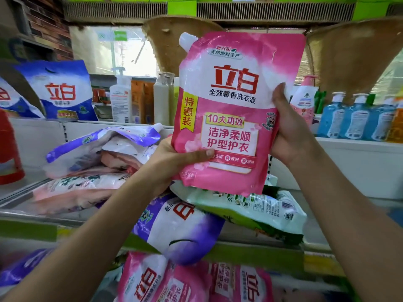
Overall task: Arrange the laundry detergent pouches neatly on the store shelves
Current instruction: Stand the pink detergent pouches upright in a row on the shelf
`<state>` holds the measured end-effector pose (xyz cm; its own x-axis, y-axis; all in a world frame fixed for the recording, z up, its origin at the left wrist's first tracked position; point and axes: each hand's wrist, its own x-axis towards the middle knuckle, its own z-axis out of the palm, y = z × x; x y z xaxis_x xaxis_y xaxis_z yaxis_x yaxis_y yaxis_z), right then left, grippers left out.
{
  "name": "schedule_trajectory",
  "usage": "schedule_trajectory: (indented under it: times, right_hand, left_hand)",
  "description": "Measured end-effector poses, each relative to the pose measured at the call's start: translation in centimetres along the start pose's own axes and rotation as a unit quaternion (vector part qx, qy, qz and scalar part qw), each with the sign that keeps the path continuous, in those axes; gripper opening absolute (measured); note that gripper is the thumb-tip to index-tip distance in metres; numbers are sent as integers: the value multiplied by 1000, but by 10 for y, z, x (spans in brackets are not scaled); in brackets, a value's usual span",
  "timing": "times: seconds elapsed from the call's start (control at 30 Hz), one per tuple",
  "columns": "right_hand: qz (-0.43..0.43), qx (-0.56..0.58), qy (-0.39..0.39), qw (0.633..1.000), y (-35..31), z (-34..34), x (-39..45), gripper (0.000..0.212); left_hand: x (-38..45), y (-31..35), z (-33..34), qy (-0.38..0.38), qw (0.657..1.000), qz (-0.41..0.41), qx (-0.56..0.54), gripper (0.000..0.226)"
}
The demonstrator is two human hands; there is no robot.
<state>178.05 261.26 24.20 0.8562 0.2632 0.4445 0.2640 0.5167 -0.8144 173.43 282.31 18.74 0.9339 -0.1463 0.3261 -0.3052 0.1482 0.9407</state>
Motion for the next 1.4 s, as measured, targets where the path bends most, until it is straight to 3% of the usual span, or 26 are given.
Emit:
schedule_trajectory:
  times: [0.13, 0.23, 0.33, 0.5, 0.8, 0.93, 1.17, 1.4]
  right_hand:
    - [2, -18, 9, 1000, -3, -2, -19, 59]
    - [13, -60, 16, 998, -3, -9, -41, 47]
    - [75, -92, 17, 993, -6, -21, -69, 44]
    - [58, -19, 55, 997, -12, -41, -125, 32]
    - [75, -48, 128, 988, -56, -101, -266, 44]
    - [102, -63, 159, 980, -62, -135, -335, 53]
    - [205, -76, 207, 954, -29, -195, -411, 46]
    - [258, -54, 242, 934, 38, -243, -442, 30]
  left_hand:
    - [-13, -3, 11, 3, 1000, 18, -25, 37]
    - [-26, -10, 24, -1, 999, 12, -52, 35]
    - [-40, -18, 43, 0, 998, 9, -62, 35]
    - [-70, -31, 80, -3, 999, 2, -49, 42]
    - [-163, -75, 189, -76, 997, -16, 0, 40]
    - [-211, -109, 240, -102, 991, -88, 6, 39]
    - [-276, -165, 291, -112, 971, -205, 50, 23]
    - [-286, -246, 293, -95, 948, -301, 39, 47]
